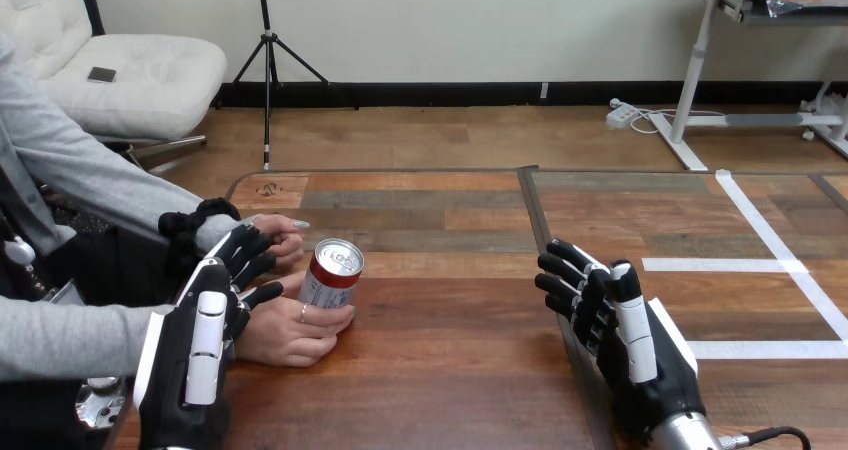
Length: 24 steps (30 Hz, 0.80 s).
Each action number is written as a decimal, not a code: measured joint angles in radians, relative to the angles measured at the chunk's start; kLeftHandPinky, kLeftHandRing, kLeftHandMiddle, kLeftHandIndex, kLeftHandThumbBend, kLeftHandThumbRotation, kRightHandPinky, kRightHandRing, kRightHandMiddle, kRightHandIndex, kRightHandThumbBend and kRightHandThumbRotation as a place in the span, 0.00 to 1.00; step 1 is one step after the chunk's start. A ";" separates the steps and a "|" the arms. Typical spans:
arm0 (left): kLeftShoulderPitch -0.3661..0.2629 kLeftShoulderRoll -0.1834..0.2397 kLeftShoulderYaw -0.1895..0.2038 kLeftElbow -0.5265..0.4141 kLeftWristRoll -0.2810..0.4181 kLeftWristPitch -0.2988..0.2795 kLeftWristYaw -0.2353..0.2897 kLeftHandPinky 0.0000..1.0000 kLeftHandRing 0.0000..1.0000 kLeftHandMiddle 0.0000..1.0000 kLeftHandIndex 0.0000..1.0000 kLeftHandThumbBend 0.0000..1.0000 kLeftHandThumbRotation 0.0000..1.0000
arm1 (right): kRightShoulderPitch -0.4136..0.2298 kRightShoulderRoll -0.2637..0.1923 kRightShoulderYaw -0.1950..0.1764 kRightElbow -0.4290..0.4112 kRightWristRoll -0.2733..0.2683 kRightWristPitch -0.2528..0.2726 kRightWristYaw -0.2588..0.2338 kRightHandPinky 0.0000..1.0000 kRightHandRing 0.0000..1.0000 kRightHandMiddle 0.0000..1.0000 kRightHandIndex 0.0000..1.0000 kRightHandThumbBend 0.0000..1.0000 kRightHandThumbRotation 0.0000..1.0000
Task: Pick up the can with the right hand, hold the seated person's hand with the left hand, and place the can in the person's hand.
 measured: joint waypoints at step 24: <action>-0.026 -0.005 0.031 0.033 -0.004 0.000 -0.035 0.95 0.95 0.94 0.90 0.55 1.00 | -0.012 0.008 -0.014 0.009 0.001 -0.011 0.017 0.92 0.88 0.88 0.87 0.86 1.00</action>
